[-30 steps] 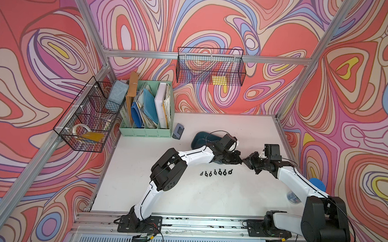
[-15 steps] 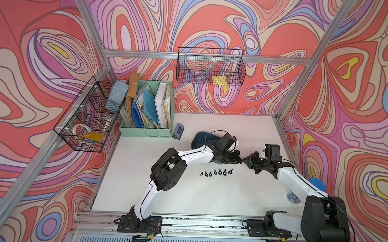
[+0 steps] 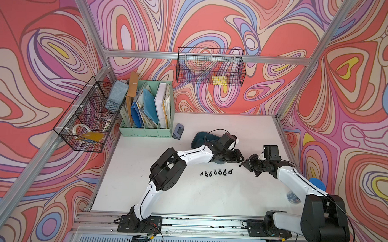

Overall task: Take out the wing nut from the storage box
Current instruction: Place the wing nut at the center of the board.

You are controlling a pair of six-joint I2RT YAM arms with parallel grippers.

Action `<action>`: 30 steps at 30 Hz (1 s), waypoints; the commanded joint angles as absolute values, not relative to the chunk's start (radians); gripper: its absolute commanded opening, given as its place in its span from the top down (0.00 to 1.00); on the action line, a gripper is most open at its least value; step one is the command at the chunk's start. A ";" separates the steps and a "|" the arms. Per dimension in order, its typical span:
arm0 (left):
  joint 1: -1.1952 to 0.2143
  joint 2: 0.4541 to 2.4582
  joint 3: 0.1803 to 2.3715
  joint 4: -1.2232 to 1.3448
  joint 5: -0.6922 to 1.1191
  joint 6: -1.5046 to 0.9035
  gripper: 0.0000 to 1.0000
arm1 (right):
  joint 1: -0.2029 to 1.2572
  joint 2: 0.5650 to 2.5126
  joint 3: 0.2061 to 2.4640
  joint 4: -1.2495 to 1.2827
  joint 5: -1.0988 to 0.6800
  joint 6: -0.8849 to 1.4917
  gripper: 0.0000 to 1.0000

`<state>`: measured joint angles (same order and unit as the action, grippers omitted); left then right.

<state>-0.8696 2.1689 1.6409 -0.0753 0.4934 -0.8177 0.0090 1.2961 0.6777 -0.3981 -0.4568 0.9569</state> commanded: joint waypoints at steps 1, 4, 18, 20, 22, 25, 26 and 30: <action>-0.836 2.080 1.595 -0.070 0.455 -0.789 0.53 | 0.011 1.322 0.733 -0.496 -0.380 0.830 1.00; -0.807 2.032 1.558 -0.081 0.429 -0.778 0.40 | 0.012 1.348 0.760 -0.546 -0.329 0.752 1.00; -0.698 1.819 1.426 -0.201 0.266 -0.698 0.01 | 0.128 1.500 0.843 -0.600 -0.214 0.684 1.00; -0.691 1.803 1.416 -0.208 0.253 -0.692 0.01 | 0.152 1.517 0.855 -0.601 -0.199 0.690 1.00; -0.687 1.788 1.407 -0.218 0.235 -0.687 0.01 | 0.184 1.541 0.873 -0.607 -0.176 0.692 1.00; -0.684 1.773 1.399 -0.225 0.218 -0.681 0.01 | 0.221 1.573 0.894 -0.611 -0.152 0.698 1.00; -0.684 1.769 1.398 -0.229 0.214 -0.679 0.01 | 0.229 1.582 0.898 -0.608 -0.146 0.698 1.00; -0.683 1.757 1.387 -0.238 0.202 -0.675 0.01 | 0.259 1.613 0.926 -0.610 -0.132 0.698 1.00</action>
<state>-0.6865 1.8061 1.3994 -0.2058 0.2344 -0.7017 0.2409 1.5906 0.8959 -0.5983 -0.1753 0.6998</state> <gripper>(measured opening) 0.987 0.043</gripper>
